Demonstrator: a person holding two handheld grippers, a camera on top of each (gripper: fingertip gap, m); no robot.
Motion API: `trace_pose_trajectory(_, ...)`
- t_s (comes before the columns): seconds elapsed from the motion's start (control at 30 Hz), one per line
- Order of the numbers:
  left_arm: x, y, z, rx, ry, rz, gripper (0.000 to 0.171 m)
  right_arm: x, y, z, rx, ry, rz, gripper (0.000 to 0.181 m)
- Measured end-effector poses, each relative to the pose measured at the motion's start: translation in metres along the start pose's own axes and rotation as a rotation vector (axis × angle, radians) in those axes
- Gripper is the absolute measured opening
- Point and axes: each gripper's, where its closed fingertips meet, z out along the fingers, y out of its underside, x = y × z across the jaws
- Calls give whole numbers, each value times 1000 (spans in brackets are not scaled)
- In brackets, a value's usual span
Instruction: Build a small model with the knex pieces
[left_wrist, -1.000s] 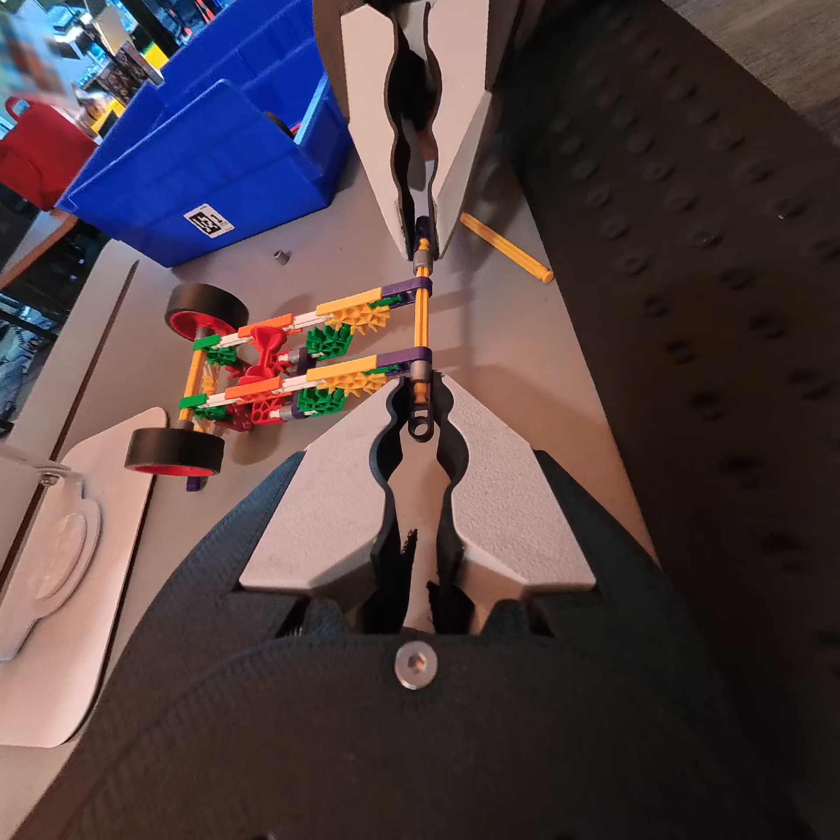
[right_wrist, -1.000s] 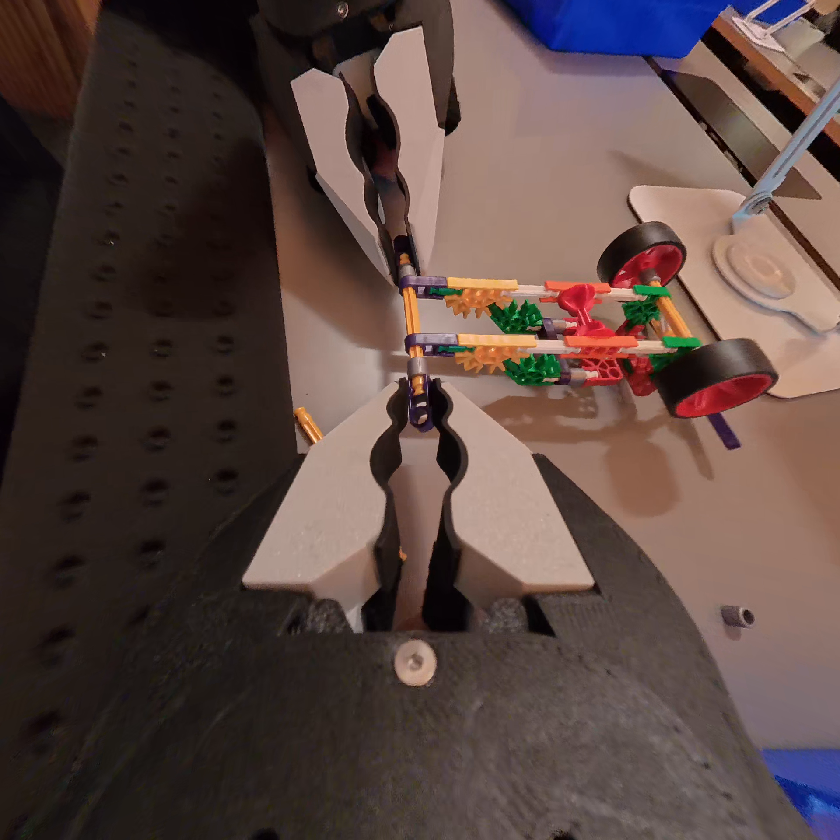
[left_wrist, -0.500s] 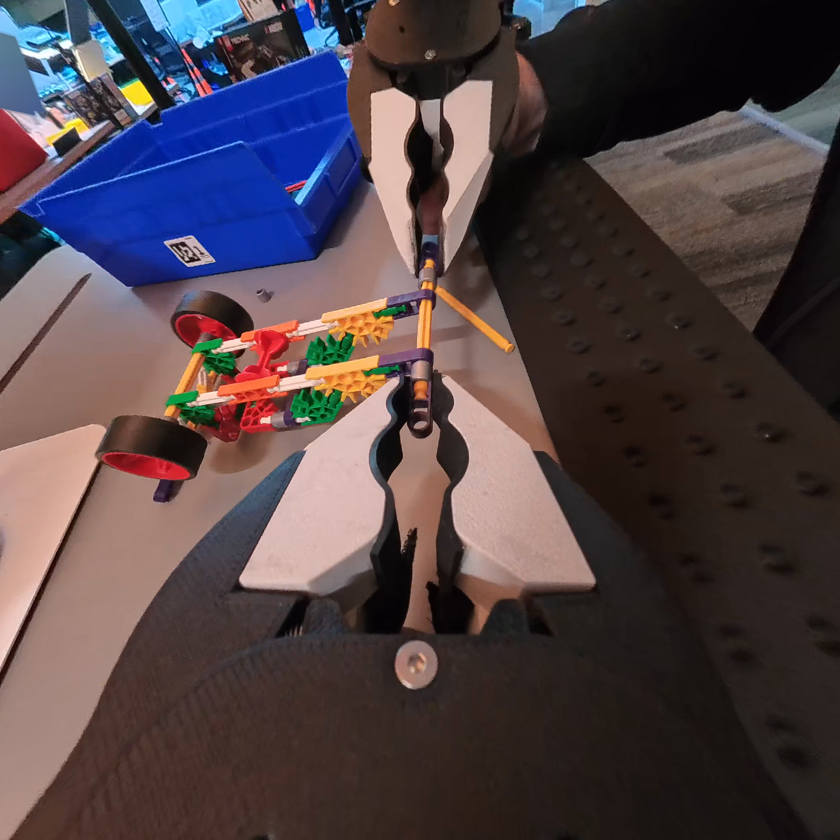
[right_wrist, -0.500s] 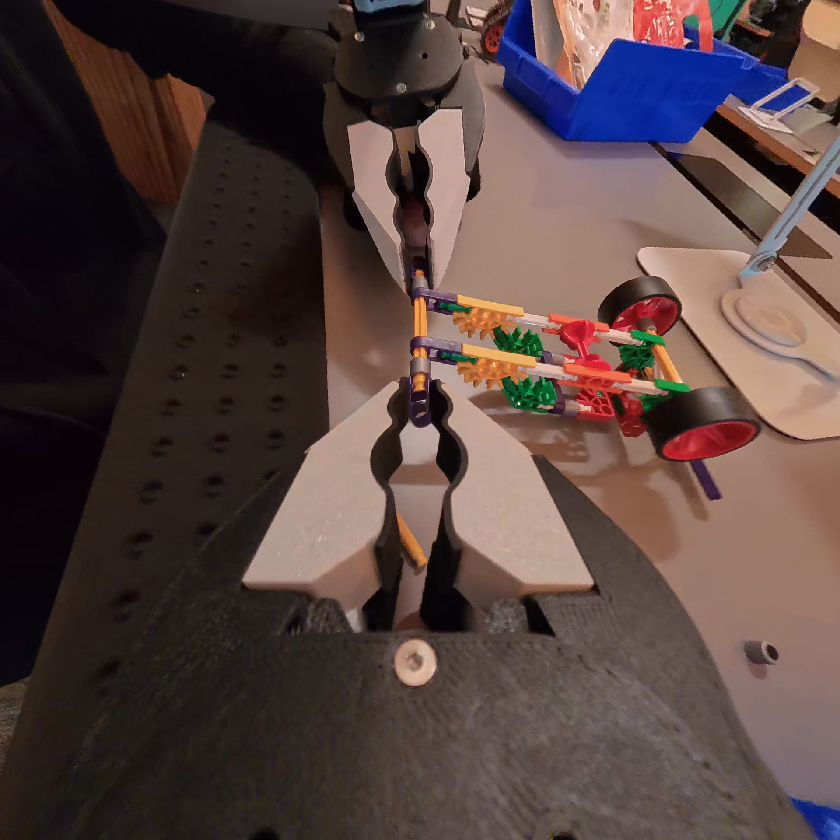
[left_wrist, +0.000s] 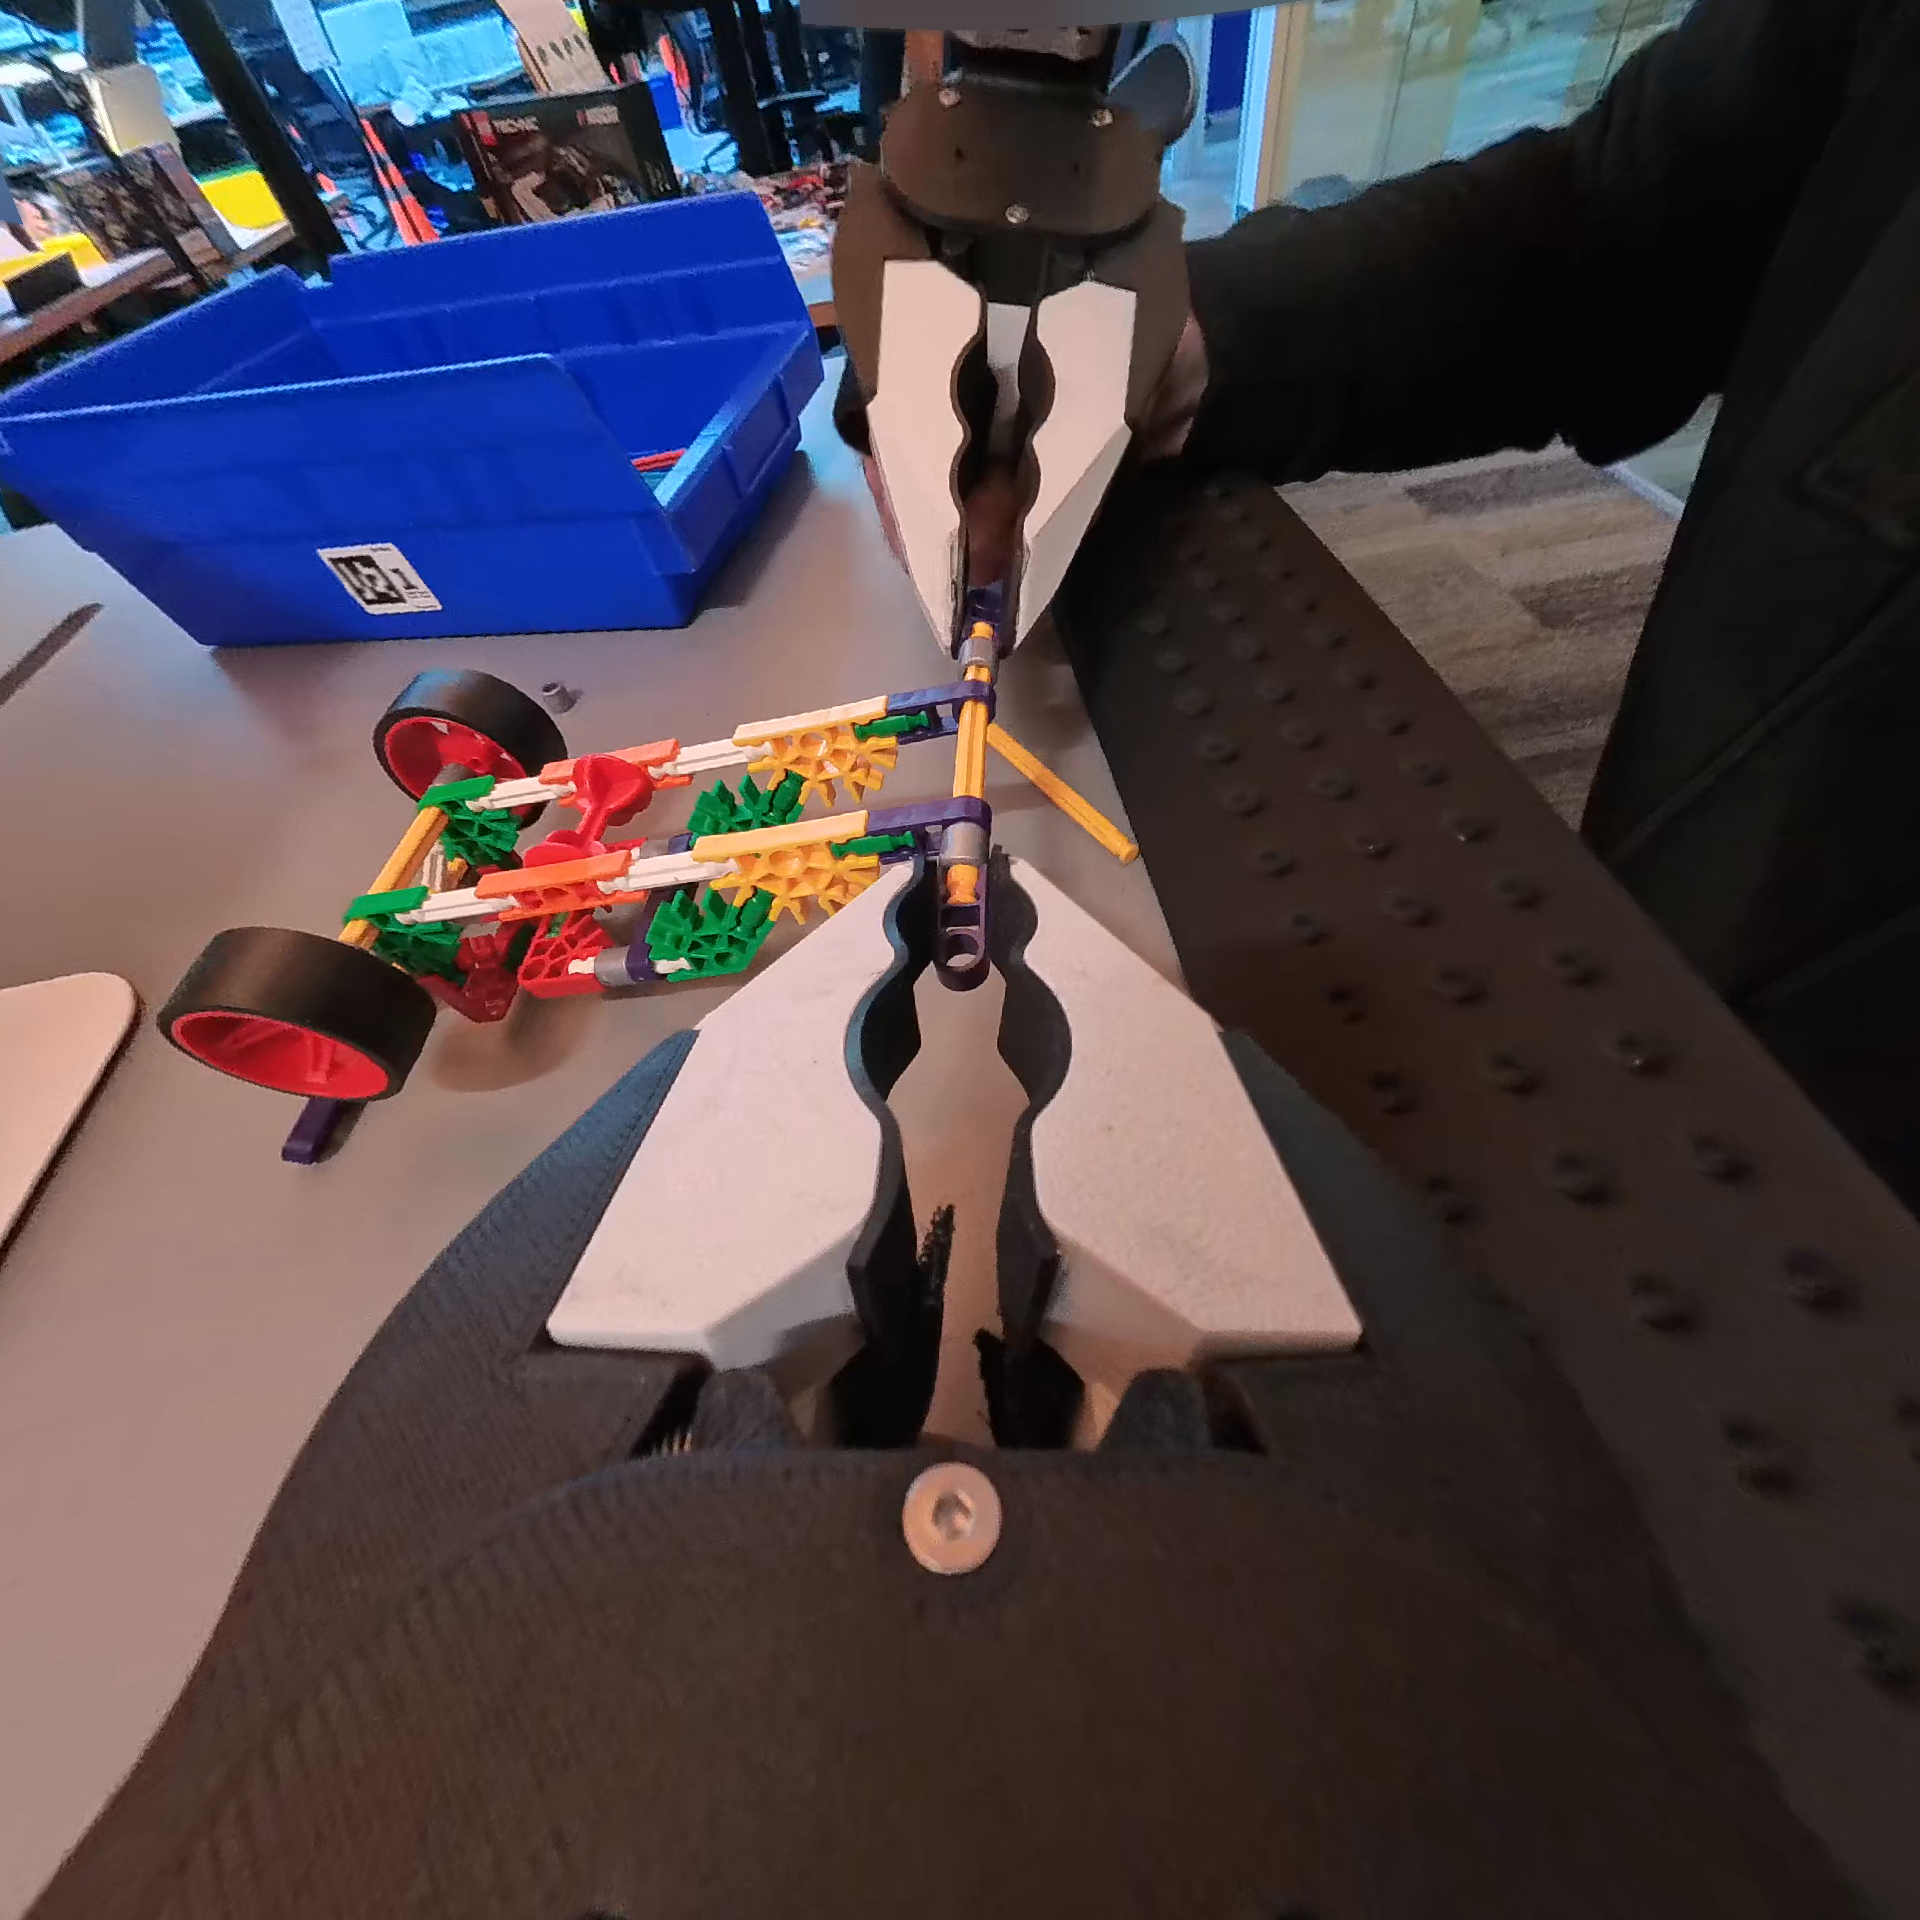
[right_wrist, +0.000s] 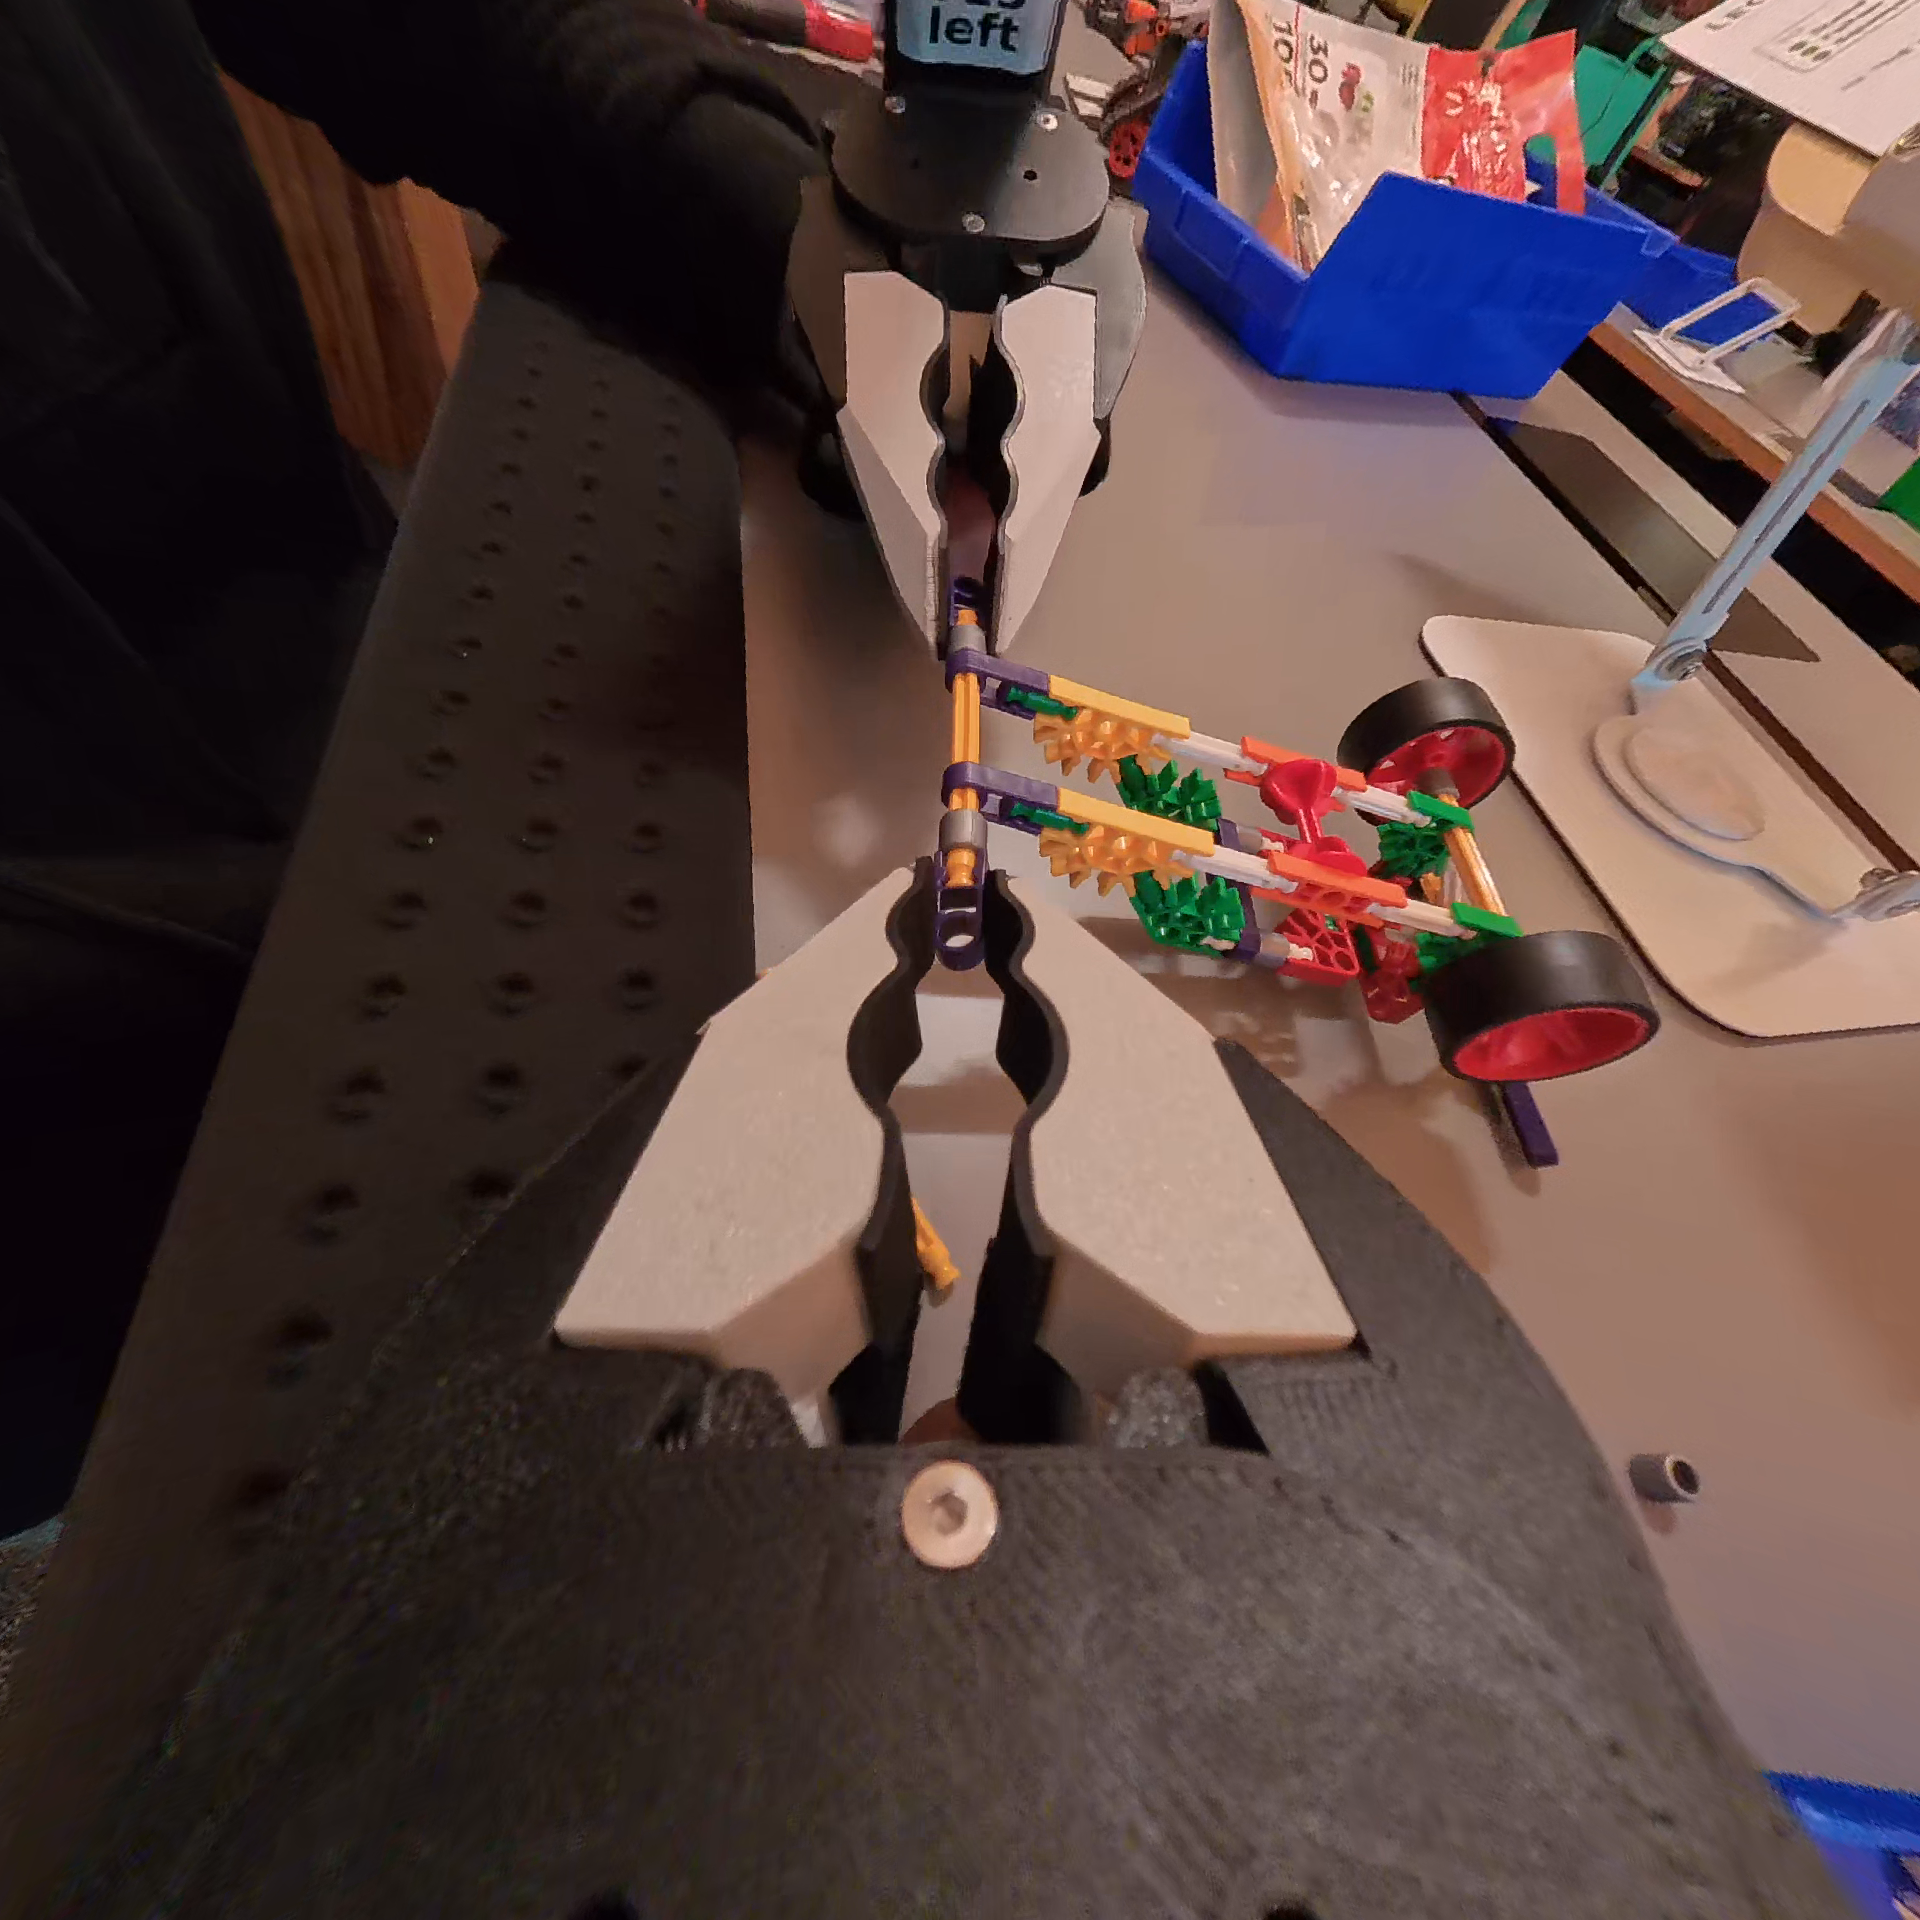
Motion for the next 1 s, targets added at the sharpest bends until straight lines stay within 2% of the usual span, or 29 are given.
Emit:
trace_pose_trajectory(0.2,-2,-1,0,6,11,-11,8,3,-5,-2,25,7,22,7)
trace_pose_trajectory(0.3,-11,-3,-4,1,-14,-10,8,14,-4,3,-1,70,50,8)
trace_pose_trajectory(0.33,-15,-3,-5,-4,-38,-2,8,19,-3,5,-32,121,15,9)
trace_pose_trajectory(0.43,-23,0,-4,-19,-65,-52,8,33,7,11,-196,287,-214,29)
trace_pose_trajectory(0.5,-29,0,-5,-19,-73,-90,8,47,16,10,-348,439,-427,22)
trace_pose_trajectory(0.57,-31,-3,-6,-5,-75,-116,8,57,11,6,-413,563,-581,10)
trace_pose_trajectory(0.7,-36,-16,-9,63,-67,-197,8,72,6,3,-496,690,-706,8)
trace_pose_trajectory(0.8,-42,-26,-13,133,-56,-283,8,81,-8,-2,-476,767,-740,6)
trace_pose_trajectory(1.0,-43,-46,-19,244,-16,-361,8,85,-33,-12,-336,774,-592,3)
